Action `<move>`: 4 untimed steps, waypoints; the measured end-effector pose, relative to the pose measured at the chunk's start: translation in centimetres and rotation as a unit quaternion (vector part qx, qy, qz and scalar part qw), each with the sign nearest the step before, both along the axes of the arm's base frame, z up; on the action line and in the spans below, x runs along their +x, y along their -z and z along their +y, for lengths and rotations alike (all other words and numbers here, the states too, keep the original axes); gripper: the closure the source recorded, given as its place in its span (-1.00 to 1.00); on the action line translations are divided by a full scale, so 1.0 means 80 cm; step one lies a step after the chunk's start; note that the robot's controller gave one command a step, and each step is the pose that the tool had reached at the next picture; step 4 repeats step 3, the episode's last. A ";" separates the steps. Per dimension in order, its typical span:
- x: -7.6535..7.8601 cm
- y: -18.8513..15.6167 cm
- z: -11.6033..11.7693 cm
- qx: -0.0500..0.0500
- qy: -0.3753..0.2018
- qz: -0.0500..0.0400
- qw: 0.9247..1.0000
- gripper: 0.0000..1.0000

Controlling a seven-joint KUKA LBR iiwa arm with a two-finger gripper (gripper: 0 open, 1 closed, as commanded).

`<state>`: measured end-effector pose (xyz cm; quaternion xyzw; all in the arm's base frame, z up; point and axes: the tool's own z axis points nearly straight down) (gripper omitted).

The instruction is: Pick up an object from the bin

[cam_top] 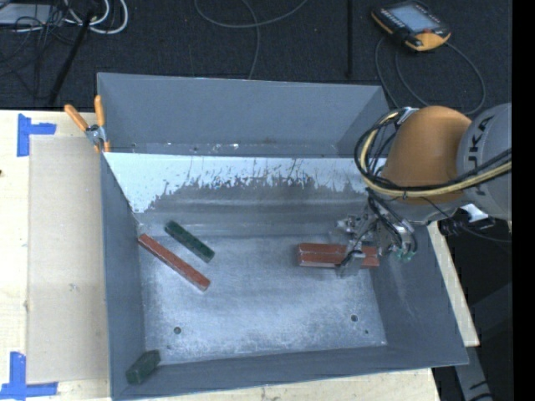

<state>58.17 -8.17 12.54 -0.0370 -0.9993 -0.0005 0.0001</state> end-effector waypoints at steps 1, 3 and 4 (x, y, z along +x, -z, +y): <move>0.000 -0.012 0.000 0.000 0.000 0.000 1.000 1.00; 0.001 -0.038 0.000 0.000 0.000 -0.001 1.000 1.00; 0.001 -0.038 0.000 0.000 0.000 -0.001 1.000 1.00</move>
Offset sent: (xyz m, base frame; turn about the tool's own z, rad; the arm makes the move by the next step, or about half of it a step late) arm 0.0000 0.0000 0.0493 0.0000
